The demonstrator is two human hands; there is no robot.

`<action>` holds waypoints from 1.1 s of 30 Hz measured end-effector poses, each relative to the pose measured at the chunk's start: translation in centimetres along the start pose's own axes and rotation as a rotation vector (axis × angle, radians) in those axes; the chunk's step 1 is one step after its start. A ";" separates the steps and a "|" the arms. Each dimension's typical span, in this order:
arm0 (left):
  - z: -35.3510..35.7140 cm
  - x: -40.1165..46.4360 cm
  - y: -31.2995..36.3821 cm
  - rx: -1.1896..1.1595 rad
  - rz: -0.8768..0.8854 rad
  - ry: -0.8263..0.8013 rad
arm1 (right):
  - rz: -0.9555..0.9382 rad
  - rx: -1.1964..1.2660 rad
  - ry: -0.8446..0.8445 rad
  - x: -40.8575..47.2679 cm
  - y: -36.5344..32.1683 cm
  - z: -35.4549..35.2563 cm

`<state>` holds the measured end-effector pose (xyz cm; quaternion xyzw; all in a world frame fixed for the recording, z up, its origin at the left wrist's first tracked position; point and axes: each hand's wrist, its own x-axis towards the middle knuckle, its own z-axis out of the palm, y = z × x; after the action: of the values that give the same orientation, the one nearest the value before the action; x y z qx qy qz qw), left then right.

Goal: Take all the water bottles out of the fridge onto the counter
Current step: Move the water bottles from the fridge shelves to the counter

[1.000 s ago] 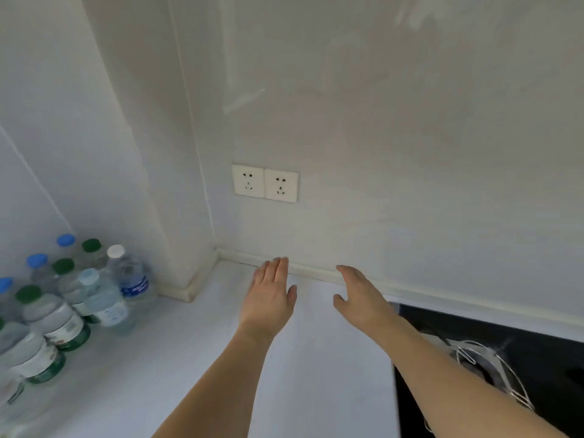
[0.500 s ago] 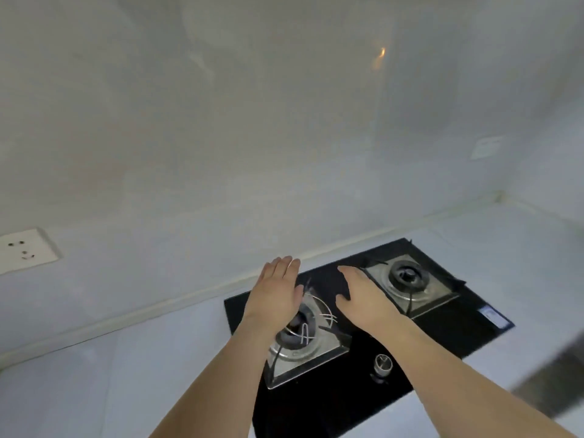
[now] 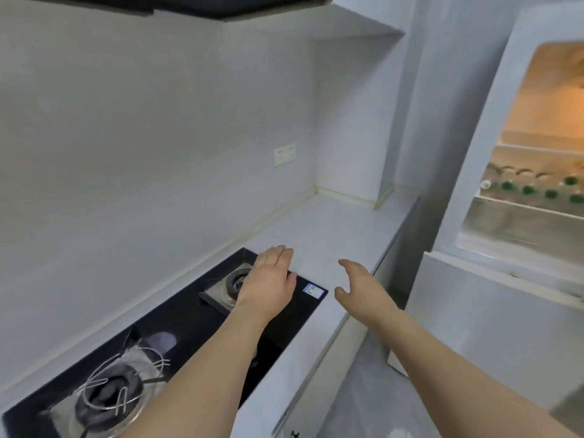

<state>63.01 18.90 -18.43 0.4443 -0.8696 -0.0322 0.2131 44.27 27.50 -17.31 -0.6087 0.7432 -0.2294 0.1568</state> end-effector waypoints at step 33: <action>18.3 40.1 25.5 -0.353 0.457 -0.262 | 0.529 0.032 0.390 19.4 30.6 -21.1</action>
<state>15.66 0.28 -15.08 0.1858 -0.9479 -0.1906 0.1749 3.88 16.40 -14.81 -0.3366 0.8878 -0.3047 0.0752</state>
